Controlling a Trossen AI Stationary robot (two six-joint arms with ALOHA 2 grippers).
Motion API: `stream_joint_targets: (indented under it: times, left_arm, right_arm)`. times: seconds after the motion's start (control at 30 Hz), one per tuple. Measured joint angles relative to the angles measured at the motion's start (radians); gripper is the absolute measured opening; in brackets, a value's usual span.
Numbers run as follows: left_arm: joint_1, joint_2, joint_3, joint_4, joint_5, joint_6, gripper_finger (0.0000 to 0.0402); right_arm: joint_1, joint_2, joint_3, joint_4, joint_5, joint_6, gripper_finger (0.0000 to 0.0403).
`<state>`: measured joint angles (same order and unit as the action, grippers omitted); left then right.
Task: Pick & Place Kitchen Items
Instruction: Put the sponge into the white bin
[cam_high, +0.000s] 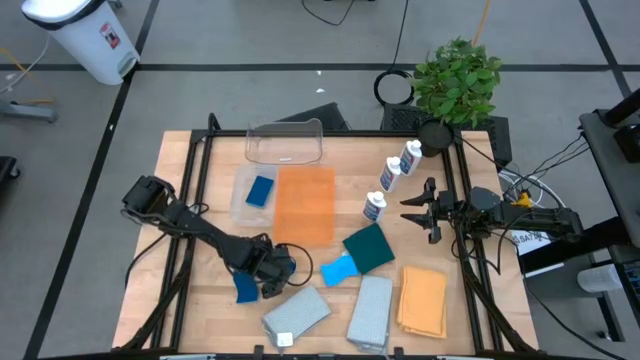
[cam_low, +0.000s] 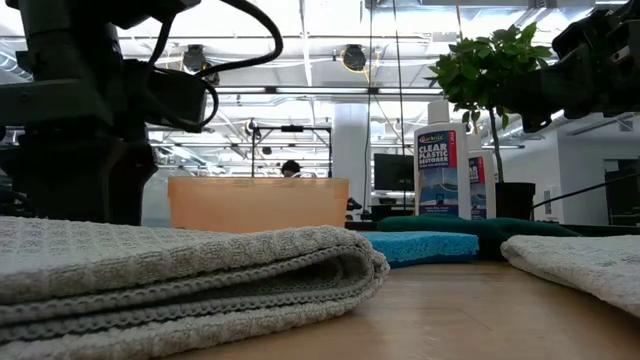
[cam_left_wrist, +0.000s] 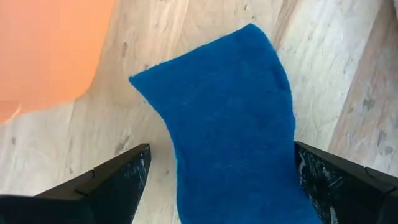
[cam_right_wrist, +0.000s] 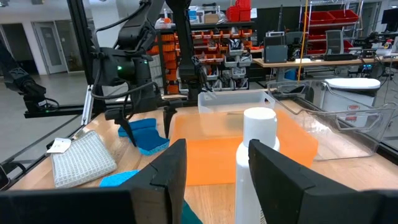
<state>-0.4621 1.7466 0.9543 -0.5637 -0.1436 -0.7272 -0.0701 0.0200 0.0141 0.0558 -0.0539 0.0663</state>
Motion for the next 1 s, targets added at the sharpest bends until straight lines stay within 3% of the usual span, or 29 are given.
stream_joint_targets:
  times: [0.43, 1.0]
  left_arm:
    - [0.019, 0.001, -0.001, 0.028, 0.009, -0.119, 0.0392]
    - [0.021, 0.000, -0.001, 0.032, 0.013, -0.107, 0.0392]
  right_arm:
    - [0.000, 0.000, 0.000, 0.000, 0.000, 0.000, 0.0146]
    - [0.000, 0.000, 0.000, 0.000, 0.000, 0.000, 0.0146]
